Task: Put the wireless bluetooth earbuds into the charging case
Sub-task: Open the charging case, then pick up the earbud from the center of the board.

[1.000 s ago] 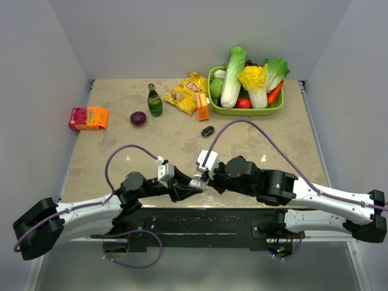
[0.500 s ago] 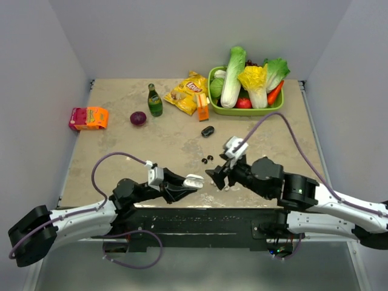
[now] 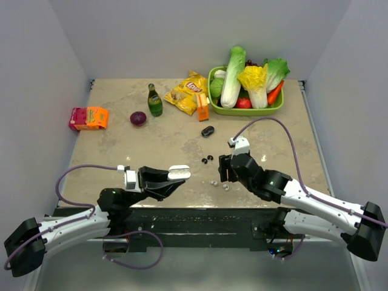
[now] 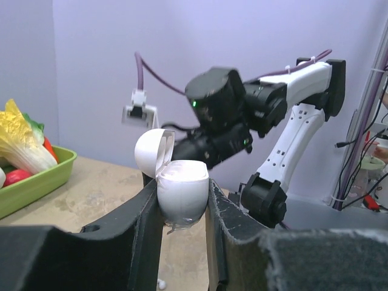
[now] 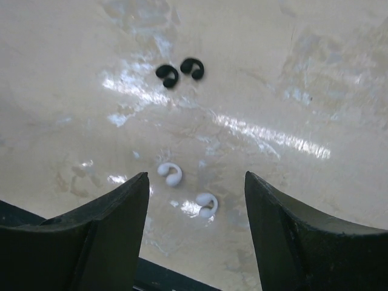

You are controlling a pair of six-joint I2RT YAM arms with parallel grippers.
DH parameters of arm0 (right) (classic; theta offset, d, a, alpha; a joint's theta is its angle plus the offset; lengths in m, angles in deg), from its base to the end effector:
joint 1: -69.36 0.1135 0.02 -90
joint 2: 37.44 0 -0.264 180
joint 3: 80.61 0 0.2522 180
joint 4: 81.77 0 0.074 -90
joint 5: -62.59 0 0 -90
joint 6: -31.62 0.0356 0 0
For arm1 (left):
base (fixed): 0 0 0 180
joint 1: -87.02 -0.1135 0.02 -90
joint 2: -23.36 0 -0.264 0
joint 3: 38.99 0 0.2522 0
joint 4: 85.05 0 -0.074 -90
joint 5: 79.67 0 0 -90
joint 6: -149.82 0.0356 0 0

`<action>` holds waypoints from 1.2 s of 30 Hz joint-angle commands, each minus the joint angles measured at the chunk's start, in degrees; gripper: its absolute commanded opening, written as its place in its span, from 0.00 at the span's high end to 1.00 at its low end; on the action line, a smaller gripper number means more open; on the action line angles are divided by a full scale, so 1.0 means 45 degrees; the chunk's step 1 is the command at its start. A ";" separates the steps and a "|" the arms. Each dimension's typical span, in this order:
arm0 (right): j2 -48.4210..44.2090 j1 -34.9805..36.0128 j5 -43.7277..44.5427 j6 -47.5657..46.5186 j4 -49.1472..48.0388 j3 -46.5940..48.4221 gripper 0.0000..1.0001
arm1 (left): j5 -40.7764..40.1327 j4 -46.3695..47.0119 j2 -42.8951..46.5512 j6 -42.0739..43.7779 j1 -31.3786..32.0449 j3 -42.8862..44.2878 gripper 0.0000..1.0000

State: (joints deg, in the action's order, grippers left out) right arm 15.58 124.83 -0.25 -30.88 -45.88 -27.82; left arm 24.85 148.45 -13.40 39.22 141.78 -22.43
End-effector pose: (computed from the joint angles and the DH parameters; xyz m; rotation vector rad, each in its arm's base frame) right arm 0.1260 0.1545 0.2611 -0.2604 2.1249 0.3308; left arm 0.0711 -0.1161 0.2440 0.5549 0.9471 -1.3180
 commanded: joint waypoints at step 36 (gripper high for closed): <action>0.1344 -0.0333 -0.0254 0.6290 -0.1773 -0.3672 0.55 | -0.0239 0.2474 -0.0661 -0.0637 -0.0041 -0.3046 1.00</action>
State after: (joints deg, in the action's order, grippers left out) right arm 21.28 123.34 -2.92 -3.53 -51.41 -44.35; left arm 23.61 153.63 -16.85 36.46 141.78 -22.45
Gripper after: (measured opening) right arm 0.455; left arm 0.339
